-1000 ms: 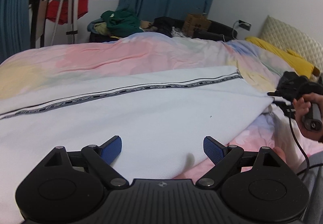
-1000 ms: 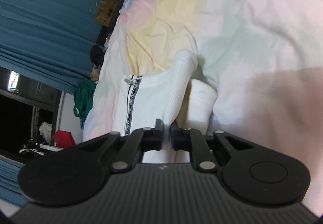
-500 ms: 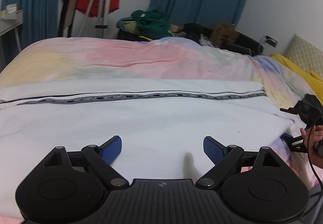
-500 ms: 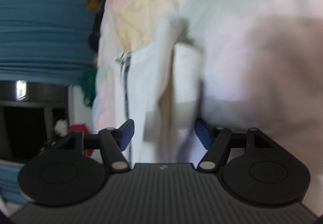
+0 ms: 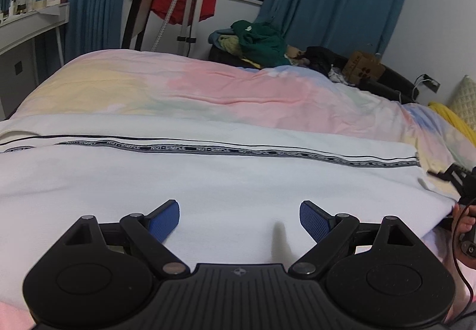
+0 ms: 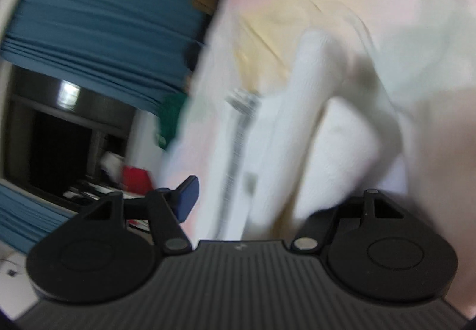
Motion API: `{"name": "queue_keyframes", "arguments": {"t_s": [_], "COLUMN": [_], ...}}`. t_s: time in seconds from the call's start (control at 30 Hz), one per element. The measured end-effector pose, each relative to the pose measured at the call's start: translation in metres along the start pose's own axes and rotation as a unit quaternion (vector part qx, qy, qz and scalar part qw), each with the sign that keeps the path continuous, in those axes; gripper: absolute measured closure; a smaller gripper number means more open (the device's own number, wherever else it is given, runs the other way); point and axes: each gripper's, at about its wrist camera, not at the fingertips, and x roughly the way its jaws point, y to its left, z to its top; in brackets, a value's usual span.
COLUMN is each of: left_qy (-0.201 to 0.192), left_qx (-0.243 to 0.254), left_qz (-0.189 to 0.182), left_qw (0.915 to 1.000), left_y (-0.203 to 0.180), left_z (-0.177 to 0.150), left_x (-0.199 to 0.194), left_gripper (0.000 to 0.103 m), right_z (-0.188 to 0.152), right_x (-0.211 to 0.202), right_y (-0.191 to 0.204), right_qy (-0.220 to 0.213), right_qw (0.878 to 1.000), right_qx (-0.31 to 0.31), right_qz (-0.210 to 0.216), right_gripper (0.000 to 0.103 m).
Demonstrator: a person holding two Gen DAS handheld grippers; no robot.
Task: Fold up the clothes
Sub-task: 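Lift the cuff with the right tool and fold it over the sweatpants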
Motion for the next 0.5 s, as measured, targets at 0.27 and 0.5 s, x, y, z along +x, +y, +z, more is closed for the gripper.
{"name": "queue_keyframes", "arguments": {"t_s": [0.27, 0.5], "left_qy": [-0.013, -0.032], "left_qx": [-0.009, 0.018], "left_qz": [0.044, 0.143], "left_qw": [0.9989, 0.9891], "left_y": [0.01, 0.021], "left_z": [0.006, 0.013], "left_x": [-0.004, -0.014], "left_gripper": [0.013, 0.014], "right_z": [0.001, 0.0], "right_x": [-0.005, -0.021], "right_y": [0.006, 0.024], "right_qy": [-0.013, -0.049], "right_qw": [0.999, 0.995], "right_qx": [-0.036, -0.089], "right_qz": [-0.031, -0.021], "right_gripper": [0.093, 0.093]}}
